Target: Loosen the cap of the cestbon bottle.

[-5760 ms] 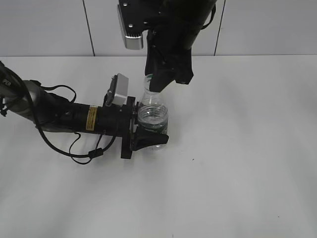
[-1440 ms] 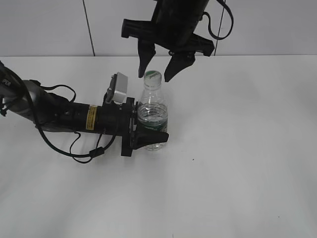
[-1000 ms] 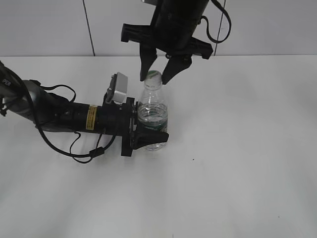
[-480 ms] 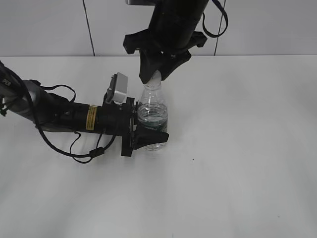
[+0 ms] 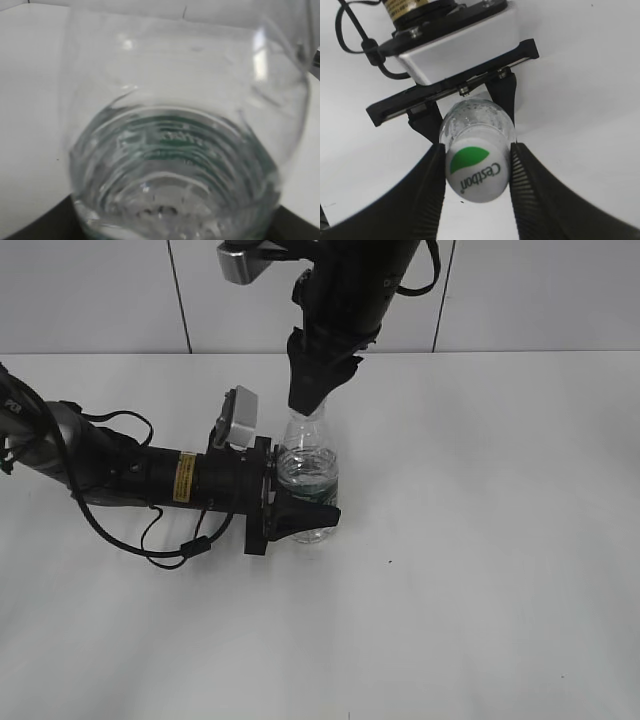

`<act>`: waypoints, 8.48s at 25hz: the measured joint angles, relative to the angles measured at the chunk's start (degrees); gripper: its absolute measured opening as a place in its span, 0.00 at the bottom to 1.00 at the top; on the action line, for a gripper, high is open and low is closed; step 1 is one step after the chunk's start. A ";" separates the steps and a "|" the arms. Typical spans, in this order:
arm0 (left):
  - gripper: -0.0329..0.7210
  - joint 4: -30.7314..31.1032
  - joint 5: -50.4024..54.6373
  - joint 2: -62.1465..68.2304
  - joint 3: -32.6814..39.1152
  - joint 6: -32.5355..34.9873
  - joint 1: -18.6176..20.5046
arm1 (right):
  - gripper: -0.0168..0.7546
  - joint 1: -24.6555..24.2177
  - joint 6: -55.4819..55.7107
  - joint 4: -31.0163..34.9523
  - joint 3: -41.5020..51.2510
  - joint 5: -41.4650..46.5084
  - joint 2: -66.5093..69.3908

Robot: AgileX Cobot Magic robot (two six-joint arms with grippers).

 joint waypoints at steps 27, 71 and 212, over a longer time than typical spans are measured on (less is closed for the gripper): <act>0.58 0.41 -0.16 0.00 0.00 0.01 0.00 | 0.40 0.11 -19.73 -0.04 0.23 0.26 -2.79; 0.58 0.37 -0.39 0.00 0.00 -0.61 0.00 | 0.39 -26.75 41.10 -5.67 25.80 -17.82 -1.98; 0.75 13.09 14.30 -31.46 0.19 -23.09 0.48 | 0.58 -26.82 41.16 -6.03 4.59 -1.26 -0.69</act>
